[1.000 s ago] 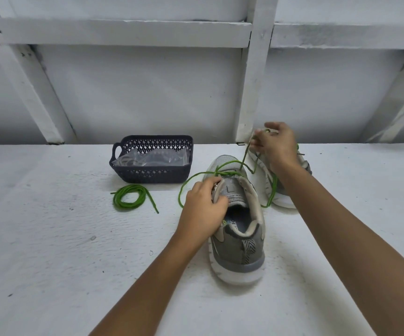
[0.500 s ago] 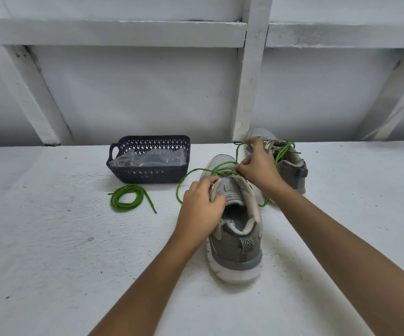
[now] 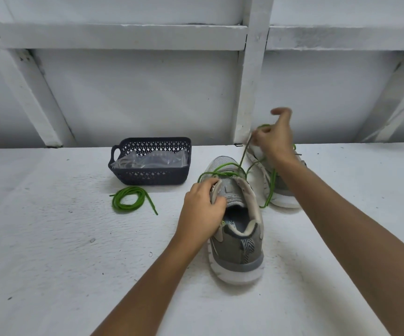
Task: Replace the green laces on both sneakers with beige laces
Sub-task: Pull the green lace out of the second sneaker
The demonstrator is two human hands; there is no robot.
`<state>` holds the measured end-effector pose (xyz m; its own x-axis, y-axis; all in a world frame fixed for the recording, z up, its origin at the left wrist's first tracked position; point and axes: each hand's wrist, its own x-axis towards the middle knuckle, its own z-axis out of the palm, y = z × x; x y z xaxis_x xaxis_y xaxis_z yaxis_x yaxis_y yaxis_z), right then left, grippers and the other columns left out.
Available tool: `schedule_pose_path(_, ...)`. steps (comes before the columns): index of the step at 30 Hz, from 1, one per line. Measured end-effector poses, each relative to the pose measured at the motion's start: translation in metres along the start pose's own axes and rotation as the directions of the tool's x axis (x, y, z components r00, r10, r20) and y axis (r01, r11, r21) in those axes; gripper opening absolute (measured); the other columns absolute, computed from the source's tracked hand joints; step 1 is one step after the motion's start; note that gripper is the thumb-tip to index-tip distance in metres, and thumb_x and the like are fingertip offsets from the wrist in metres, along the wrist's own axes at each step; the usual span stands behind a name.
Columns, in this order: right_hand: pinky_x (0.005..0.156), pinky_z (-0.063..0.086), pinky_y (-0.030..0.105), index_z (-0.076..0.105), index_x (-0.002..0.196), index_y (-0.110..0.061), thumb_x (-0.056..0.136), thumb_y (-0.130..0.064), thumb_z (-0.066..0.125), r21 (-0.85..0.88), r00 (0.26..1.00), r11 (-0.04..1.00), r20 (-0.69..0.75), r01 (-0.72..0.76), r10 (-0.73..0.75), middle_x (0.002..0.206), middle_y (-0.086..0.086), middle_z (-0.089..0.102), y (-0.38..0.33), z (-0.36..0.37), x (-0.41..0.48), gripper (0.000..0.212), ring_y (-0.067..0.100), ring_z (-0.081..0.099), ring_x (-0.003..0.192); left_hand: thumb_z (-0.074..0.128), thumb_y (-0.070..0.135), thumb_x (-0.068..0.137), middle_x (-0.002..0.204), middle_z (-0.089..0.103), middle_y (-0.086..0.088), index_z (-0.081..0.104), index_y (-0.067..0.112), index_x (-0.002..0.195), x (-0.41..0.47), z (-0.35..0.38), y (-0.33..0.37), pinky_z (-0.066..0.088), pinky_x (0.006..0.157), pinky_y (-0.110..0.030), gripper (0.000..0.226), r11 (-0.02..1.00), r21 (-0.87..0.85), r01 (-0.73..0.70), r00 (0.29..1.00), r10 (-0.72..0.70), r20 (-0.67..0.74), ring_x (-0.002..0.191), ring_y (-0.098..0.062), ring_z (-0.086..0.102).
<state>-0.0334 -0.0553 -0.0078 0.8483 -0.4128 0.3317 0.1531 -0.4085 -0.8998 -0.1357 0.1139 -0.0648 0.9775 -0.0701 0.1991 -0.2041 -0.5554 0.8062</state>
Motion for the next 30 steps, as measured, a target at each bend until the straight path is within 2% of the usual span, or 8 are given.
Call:
schedule_pose_path(4, 0.059, 0.053, 0.039, 0.035, 0.087, -0.015, 0.088, -0.015, 0.063, -0.001, 0.999, 0.999, 0.011, -0.046, 0.046, 0.065, 0.005, 0.055, -0.001, -0.003, 0.003, 0.028, 0.025, 0.057, 0.054, 0.05, 0.018, 0.089, 0.122, 0.051, 0.0, 0.05, 0.025, 0.131, 0.0, 0.0, 0.0, 0.042, 0.095, -0.031, 0.043, 1.0, -0.005, 0.008, 1.0, -0.007, 0.003, 0.112, -0.017, 0.049)
schedule_pose_path(7, 0.06, 0.052, 0.033, 0.054, 0.069, -0.006, 0.093, -0.041, 0.054, -0.391, 0.917, 0.92, 0.353, -0.033, 0.184, 0.061, 0.013, 0.062, 0.005, 0.004, -0.015, 0.043, 0.03, 0.063, 0.054, 0.051, 0.018, 0.088, 0.121, 0.051, 0.0, 0.05, 0.024, 0.131, 0.0, 0.0, 0.0, 0.041, 0.095, -0.031, 0.044, 1.0, -0.007, 0.009, 1.0, -0.009, 0.001, 0.112, -0.016, 0.049)
schedule_pose_path(11, 0.057, 0.04, 0.028, 0.064, 0.076, 0.005, 0.092, -0.036, 0.057, -0.689, 0.874, 0.697, 0.446, 0.199, 0.191, 0.066, 0.016, 0.059, 0.009, 0.012, -0.034, 0.045, 0.028, 0.062, 0.069, 0.051, 0.017, 0.088, 0.121, 0.052, -0.001, 0.05, 0.024, 0.131, 0.001, 0.001, 0.0, 0.041, 0.095, -0.031, 0.043, 1.0, 0.005, 0.009, 1.0, -0.009, 0.001, 0.112, -0.017, 0.049)
schedule_pose_path(15, 0.075, 0.053, 0.036, 0.062, 0.075, 0.006, 0.094, -0.017, 0.054, -0.507, 0.927, 0.858, 0.354, 0.077, 0.126, 0.082, 0.025, 0.067, 0.016, 0.016, -0.025, 0.031, 0.035, 0.065, 0.078, 0.051, 0.018, 0.088, 0.121, 0.052, -0.001, 0.051, 0.025, 0.13, 0.0, 0.0, -0.001, 0.042, 0.096, -0.034, 0.043, 1.0, -0.004, 0.015, 1.0, -0.015, 0.001, 0.112, -0.018, 0.049)
schedule_pose_path(19, 0.056, 0.058, 0.038, 0.038, 0.094, -0.005, 0.102, -0.019, 0.032, 0.032, 0.993, 0.993, 0.025, -0.114, 0.113, 0.088, 0.019, 0.056, -0.003, 0.004, -0.007, 0.017, 0.026, 0.062, 0.058, 0.051, 0.017, 0.088, 0.122, 0.053, -0.001, 0.051, 0.024, 0.13, 0.0, 0.0, 0.0, 0.041, 0.098, -0.035, 0.042, 1.0, -0.001, 0.019, 1.0, -0.019, -0.002, 0.113, -0.018, 0.048)
schedule_pose_path(22, 0.051, 0.056, 0.037, 0.038, 0.094, -0.006, 0.103, -0.028, 0.031, 0.113, 0.993, 0.986, -0.011, -0.12, 0.122, 0.077, 0.016, 0.054, -0.008, 0.001, -0.007, 0.025, 0.021, 0.059, 0.049, 0.051, 0.017, 0.087, 0.12, 0.053, 0.0, 0.052, 0.024, 0.128, 0.0, 0.0, 0.0, 0.041, 0.097, -0.035, 0.042, 1.0, -0.009, 0.017, 1.0, -0.017, -0.004, 0.113, -0.018, 0.049)
schedule_pose_path(26, 0.065, 0.055, 0.038, 0.055, 0.077, 0.0, 0.098, -0.05, 0.033, -0.378, 0.916, 0.919, 0.317, -0.115, 0.245, 0.076, 0.019, 0.061, 0.006, 0.011, -0.028, 0.058, 0.031, 0.065, 0.066, 0.052, 0.017, 0.086, 0.12, 0.054, -0.001, 0.054, 0.023, 0.127, -0.001, 0.001, 0.0, 0.041, 0.098, -0.037, 0.042, 1.0, -0.013, 0.019, 1.0, -0.019, -0.007, 0.112, -0.019, 0.05)
schedule_pose_path(30, 0.064, 0.04, 0.028, 0.06, 0.078, 0.004, 0.093, -0.033, 0.056, -0.655, 0.892, 0.737, 0.419, 0.166, 0.171, 0.074, 0.017, 0.058, 0.017, 0.017, -0.032, 0.04, 0.029, 0.057, 0.074, 0.052, 0.017, 0.087, 0.122, 0.053, -0.001, 0.053, 0.024, 0.128, 0.0, 0.001, 0.0, 0.041, 0.097, -0.036, 0.042, 1.0, -0.016, 0.026, 1.0, -0.026, -0.005, 0.113, -0.019, 0.05)
